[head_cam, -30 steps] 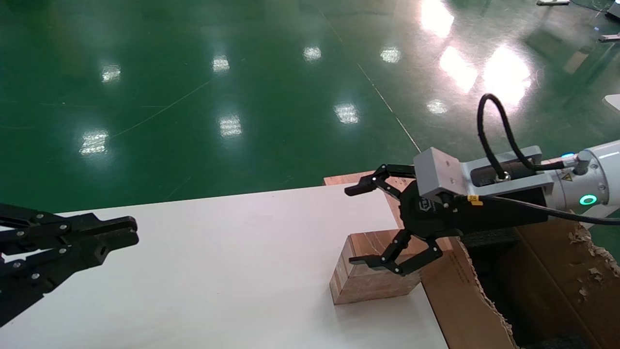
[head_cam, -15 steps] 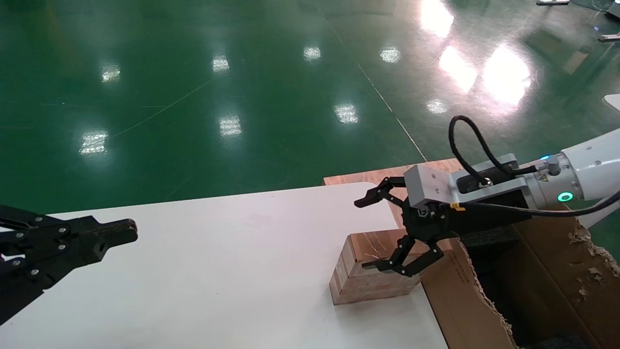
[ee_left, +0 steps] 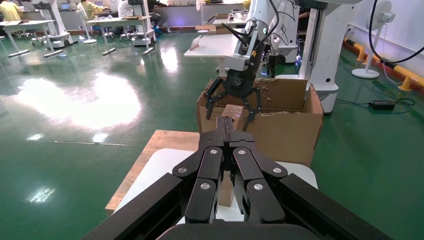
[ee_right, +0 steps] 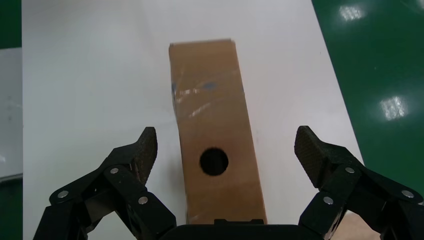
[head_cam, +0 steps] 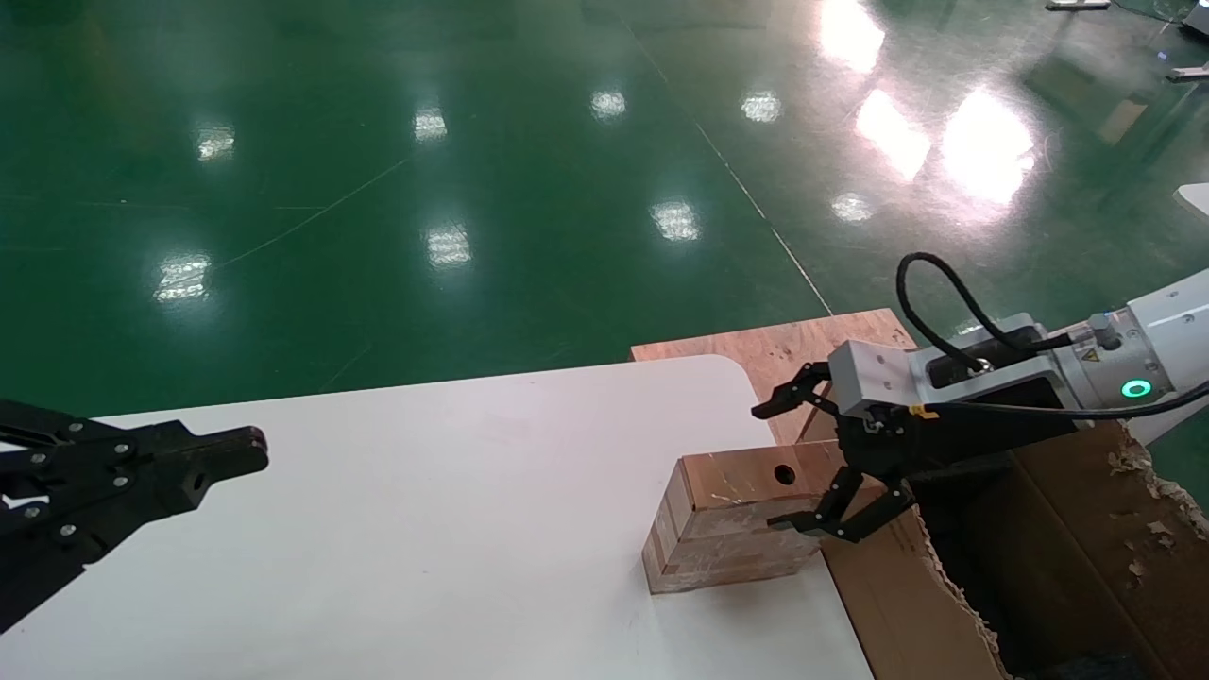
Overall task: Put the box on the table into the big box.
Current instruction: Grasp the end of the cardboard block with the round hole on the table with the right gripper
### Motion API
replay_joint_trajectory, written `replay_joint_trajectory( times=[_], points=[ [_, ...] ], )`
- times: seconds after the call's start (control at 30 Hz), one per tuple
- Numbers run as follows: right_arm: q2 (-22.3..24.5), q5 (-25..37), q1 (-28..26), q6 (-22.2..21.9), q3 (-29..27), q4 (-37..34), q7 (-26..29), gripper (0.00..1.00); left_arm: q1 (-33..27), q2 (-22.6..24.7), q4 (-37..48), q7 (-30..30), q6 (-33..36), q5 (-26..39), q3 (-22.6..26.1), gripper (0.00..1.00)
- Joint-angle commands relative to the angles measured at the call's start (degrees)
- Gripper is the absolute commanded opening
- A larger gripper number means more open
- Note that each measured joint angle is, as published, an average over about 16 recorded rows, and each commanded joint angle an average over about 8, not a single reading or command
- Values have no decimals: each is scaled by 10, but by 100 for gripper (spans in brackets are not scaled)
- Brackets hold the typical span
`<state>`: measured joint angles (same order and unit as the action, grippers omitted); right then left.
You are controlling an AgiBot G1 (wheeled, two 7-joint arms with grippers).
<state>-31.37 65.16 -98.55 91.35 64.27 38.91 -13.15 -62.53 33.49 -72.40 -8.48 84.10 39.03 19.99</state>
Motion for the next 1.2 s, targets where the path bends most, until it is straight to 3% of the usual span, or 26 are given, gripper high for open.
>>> replay_joint_trajectory(
  times=[0.03, 0.57, 0.97, 1.0, 1.17, 1.2],
  points=[
    [0, -2, -7, 0, 15, -9, -5, 100, 0, 0, 0, 0, 0, 0, 0, 0],
    [-17, -16, -65, 0, 130, -40, -56, 100, 0, 0, 0, 0, 0, 0, 0, 0],
    [-35, -43, -89, -2, 175, -67, -82, 100, 0, 0, 0, 0, 0, 0, 0, 0],
    [-36, -44, -90, -2, 176, -68, -83, 100, 0, 0, 0, 0, 0, 0, 0, 5],
    [-35, -44, -89, -2, 174, -67, -82, 99, 0, 0, 0, 0, 0, 0, 0, 68],
    [-35, -44, -88, -2, 173, -66, -81, 92, 0, 0, 0, 0, 0, 0, 0, 80]
  ],
)
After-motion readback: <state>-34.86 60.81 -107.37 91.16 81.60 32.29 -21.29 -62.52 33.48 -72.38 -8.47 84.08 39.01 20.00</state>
